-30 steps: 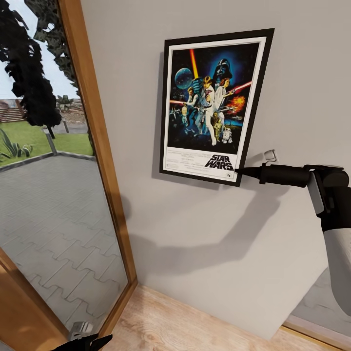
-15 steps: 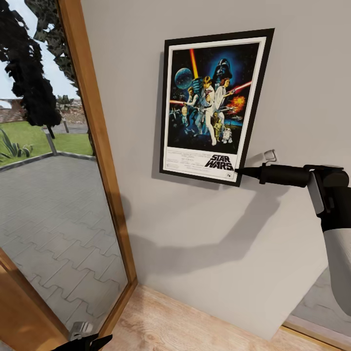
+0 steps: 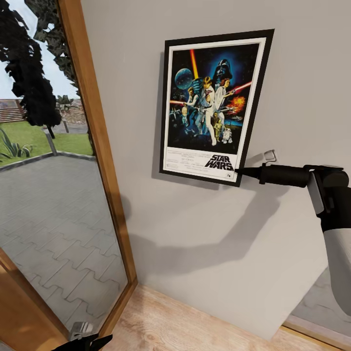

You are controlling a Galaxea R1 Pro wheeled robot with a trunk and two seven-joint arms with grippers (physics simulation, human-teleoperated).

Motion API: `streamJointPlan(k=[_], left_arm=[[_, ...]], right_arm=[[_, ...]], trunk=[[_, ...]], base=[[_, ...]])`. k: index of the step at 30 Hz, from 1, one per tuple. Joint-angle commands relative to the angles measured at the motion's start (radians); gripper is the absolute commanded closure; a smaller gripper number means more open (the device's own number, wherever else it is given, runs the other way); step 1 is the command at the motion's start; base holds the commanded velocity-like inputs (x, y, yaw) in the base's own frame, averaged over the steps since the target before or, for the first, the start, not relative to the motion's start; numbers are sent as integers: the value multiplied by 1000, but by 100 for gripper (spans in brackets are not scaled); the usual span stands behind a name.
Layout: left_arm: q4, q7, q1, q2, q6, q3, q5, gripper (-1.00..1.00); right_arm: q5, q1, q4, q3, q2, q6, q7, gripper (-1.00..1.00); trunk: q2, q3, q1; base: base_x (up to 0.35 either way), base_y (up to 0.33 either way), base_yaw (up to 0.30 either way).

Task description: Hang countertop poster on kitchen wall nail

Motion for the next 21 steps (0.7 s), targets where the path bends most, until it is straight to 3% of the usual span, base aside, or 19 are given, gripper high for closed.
streamJointPlan(k=[1, 14, 15, 21], left_arm=[[0, -2, -1, 1, 8, -6, 10, -100], [-1, -9, -1, 4, 7, -5, 10, -100], [-1, -10, -1, 5, 7, -5, 10, -100], [-2, -12, -1, 4, 8, -6, 10, -100]], right_arm=[[-4, -1, 0, 0, 0, 8, 1, 100], [-5, -1, 0, -1, 0, 8, 1, 100], [-5, -1, 0, -1, 0, 9, 1, -100], [-6, -1, 0, -1, 0, 9, 1, -100]], trunk=[[-2, -2, 1], [-2, -2, 1], [-2, -2, 1], [-2, -2, 1]], base=[[0, 0, 0], [74, 0, 0], [16, 0, 0], [5, 0, 0]])
